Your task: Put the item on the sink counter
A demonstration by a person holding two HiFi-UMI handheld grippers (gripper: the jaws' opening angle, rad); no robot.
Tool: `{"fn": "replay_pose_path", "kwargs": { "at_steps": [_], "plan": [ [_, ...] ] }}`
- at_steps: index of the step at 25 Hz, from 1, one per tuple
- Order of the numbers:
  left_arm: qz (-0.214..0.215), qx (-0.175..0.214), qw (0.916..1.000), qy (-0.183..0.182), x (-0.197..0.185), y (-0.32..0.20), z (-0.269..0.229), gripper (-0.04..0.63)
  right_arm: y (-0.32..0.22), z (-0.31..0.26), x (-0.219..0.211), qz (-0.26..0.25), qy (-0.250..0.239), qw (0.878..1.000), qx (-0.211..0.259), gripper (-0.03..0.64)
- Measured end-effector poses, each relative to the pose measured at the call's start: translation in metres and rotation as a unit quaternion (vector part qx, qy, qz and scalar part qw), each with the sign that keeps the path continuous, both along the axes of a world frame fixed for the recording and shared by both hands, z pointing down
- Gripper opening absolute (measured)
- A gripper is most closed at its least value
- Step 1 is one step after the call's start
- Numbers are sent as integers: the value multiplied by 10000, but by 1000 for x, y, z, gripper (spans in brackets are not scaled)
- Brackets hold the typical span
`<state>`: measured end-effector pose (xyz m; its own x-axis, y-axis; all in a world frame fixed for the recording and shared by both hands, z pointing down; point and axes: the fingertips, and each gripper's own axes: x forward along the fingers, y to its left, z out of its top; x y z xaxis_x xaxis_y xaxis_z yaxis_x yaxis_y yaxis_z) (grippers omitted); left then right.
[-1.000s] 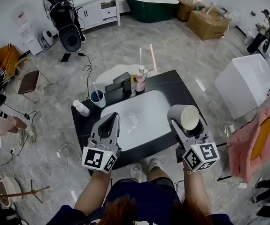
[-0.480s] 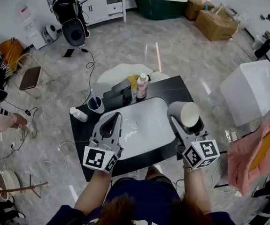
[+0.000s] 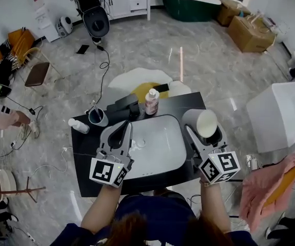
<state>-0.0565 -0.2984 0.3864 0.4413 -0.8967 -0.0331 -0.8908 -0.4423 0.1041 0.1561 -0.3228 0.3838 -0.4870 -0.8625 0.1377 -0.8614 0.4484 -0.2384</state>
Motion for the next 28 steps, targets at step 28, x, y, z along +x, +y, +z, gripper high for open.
{"fn": "replay_pose_path", "kwargs": {
  "at_steps": [28],
  "plan": [
    [-218,-236,9995,36,-16,-42,23,23,-54,35,-33,-447,337,9978,-346,431]
  ]
}}
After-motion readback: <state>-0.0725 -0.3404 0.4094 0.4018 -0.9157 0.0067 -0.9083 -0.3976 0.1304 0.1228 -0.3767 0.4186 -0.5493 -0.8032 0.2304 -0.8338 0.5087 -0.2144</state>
